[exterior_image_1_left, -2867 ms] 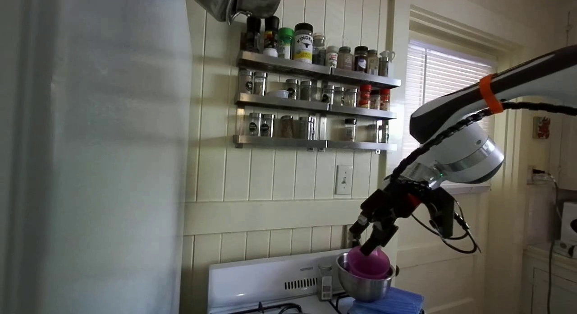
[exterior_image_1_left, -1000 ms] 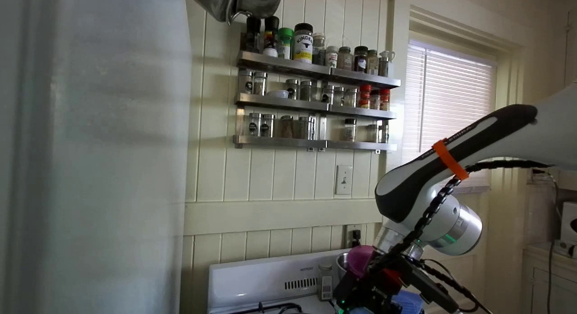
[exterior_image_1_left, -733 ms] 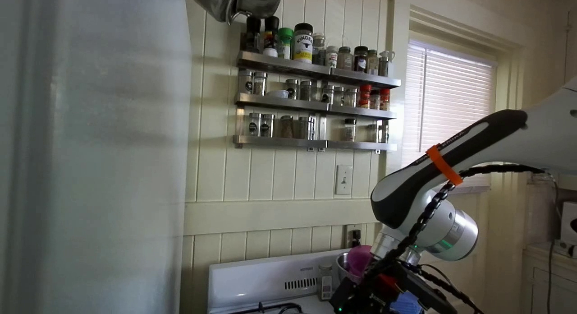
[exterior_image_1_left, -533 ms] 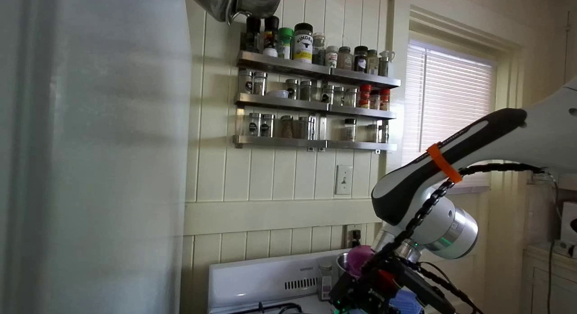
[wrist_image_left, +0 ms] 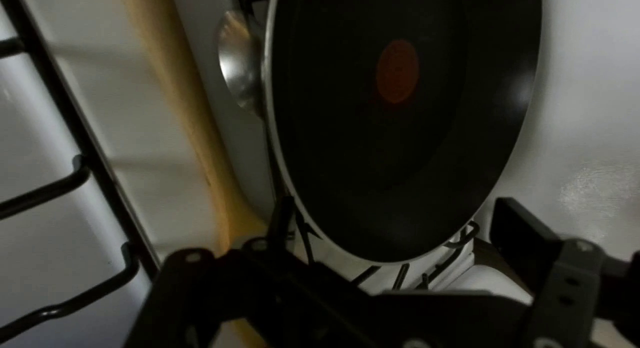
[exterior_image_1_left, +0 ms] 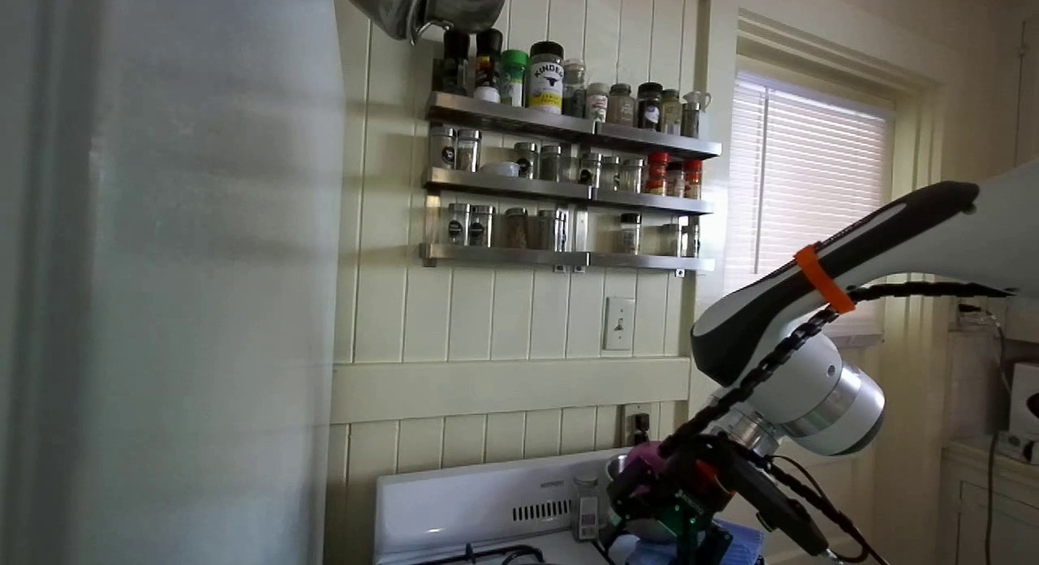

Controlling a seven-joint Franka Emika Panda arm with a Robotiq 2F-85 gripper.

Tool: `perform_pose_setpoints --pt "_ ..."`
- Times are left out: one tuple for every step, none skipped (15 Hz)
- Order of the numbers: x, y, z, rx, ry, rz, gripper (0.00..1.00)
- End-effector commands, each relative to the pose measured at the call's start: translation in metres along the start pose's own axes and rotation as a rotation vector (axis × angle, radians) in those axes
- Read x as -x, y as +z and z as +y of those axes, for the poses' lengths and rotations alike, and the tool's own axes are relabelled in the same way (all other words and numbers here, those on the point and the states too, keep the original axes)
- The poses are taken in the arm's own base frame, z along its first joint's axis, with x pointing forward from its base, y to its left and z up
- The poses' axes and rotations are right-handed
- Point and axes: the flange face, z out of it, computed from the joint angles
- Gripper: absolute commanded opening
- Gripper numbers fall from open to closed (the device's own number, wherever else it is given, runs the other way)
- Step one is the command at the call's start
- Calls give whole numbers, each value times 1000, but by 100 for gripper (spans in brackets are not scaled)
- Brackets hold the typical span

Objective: Put the purple bowl in the silver bowl then move the bowl to the right.

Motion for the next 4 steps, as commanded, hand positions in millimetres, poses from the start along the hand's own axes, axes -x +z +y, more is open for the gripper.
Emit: perform_pose_setpoints --pt "12 -5 13 24 22 7 100" --pt "13 -5 14 18 27 0 100" --pt "4 -2 9 9 13 -1 100" --pt "5 -2 11 10 16 -2 100"
